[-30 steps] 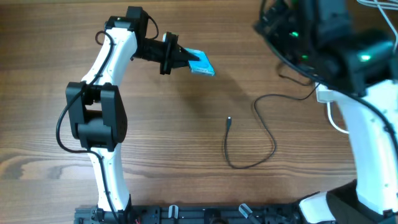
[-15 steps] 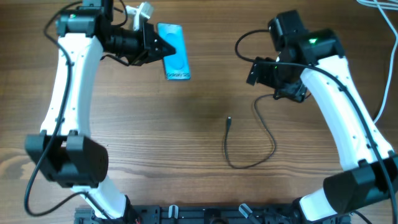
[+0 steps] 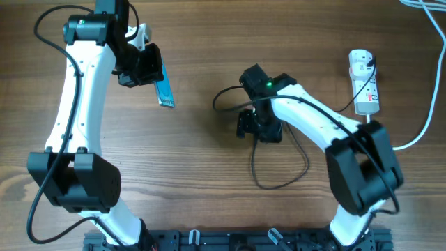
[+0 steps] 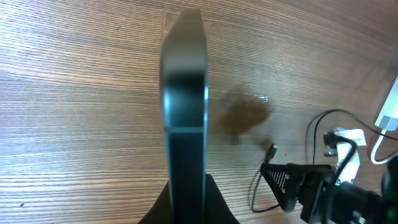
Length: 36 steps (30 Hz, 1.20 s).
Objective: Plug charger to phone and switch on socket
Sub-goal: 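Release the right gripper and move it down toward the cable plug, then close the right gripper on the black USB-C plug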
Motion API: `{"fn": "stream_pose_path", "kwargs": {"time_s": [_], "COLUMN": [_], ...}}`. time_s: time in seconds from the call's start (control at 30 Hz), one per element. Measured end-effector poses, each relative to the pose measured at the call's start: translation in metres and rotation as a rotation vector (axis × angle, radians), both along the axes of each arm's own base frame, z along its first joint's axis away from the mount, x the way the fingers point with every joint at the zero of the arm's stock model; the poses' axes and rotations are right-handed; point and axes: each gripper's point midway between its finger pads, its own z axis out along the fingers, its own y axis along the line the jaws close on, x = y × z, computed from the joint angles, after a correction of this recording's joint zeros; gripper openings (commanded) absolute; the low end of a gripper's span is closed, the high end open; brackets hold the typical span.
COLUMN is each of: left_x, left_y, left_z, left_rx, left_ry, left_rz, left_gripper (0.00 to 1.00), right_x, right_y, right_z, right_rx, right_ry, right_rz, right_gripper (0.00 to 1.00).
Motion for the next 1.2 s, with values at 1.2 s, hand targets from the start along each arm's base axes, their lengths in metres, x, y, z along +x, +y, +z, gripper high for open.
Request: {"fn": "stream_pose_path", "kwargs": {"time_s": [1.2], "left_x": [0.0], "left_y": [0.001], "left_z": [0.0], "left_rx": [0.003], "left_ry": [0.0], "left_rz": [0.001], "left_gripper": [0.04], "right_x": [-0.008], "right_y": [-0.015], "right_z": [-0.03], "right_rx": [-0.082], "right_ry": [-0.021], "right_rz": [-0.036], "right_gripper": [0.24]}}
